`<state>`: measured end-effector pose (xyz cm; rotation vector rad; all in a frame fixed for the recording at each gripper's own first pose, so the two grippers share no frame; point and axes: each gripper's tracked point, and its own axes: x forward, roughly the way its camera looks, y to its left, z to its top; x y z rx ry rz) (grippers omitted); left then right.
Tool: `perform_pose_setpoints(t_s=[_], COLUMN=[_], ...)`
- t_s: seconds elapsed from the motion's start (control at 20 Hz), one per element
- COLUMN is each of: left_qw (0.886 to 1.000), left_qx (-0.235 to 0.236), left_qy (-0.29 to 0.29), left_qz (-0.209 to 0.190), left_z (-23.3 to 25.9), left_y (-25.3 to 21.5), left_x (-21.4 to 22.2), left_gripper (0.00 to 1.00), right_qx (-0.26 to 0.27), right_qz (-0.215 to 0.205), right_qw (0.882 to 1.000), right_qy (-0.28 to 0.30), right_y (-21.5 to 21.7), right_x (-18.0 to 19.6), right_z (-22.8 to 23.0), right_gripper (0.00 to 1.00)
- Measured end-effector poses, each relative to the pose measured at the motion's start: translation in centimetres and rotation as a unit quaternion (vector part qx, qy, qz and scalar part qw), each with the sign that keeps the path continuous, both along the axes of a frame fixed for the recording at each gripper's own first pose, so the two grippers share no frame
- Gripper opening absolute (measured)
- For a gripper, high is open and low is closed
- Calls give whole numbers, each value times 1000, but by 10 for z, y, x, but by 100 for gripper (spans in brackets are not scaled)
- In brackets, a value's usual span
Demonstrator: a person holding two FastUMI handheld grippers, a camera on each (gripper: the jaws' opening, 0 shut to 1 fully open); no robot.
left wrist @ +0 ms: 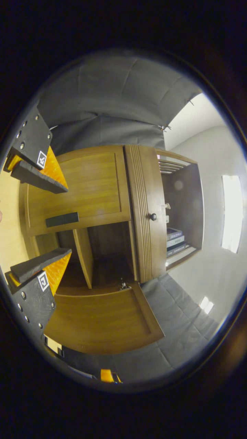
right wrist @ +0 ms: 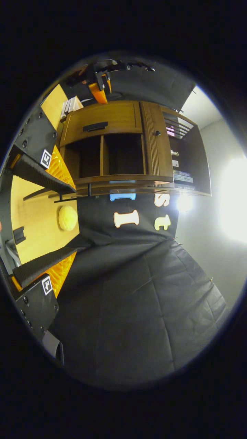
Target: Open the right door of the double-door shoe cabinet with the right hand, and open the left door with the left hand.
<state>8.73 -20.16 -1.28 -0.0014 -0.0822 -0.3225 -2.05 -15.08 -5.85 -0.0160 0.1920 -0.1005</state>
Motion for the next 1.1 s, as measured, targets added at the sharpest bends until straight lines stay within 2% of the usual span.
perform_pose_setpoints(t_s=[0.25, 0.3, 0.35, 0.4, 0.5, 0.55, 0.6, 0.65, 1.1], left_qw=[1000, 1000, 1000, 1000, 1000, 1000, 1000, 999, 999], left_qx=[5, 4, 3, 0, -9, -15, -20, -23, -23], left_qy=[4, 5, 8, 10, 13, 13, 13, 12, 27], left_qz=[13, 14, 14, 15, 16, 17, 18, 21, 32], left_z=[-17, -21, -24, -27, -32, -33, -34, -35, -56], left_y=[-3, -4, -6, -6, -11, -13, -15, -17, -37], left_x=[36, 44, 52, 59, 74, 81, 87, 93, 147], left_gripper=[93, 94, 94, 94, 94, 94, 94, 94, 94], right_qx=[-7, -10, -11, -12, -16, -19, -20, -20, -12], right_qz=[-12, -15, -19, -21, -28, -33, -37, -41, -64], right_qw=[1000, 1000, 1000, 1000, 999, 999, 999, 999, 997], right_qy=[-2, 1, 3, 6, 15, 19, 22, 24, 29], right_y=[4, 2, 1, 1, 0, -3, -4, -6, -10], right_x=[-16, -19, -22, -26, -33, -36, -39, -42, -54], right_z=[6, 5, 5, 3, 0, -2, -3, -3, -6], right_gripper=[98, 92, 92, 98, 98, 92, 92, 98, 97])
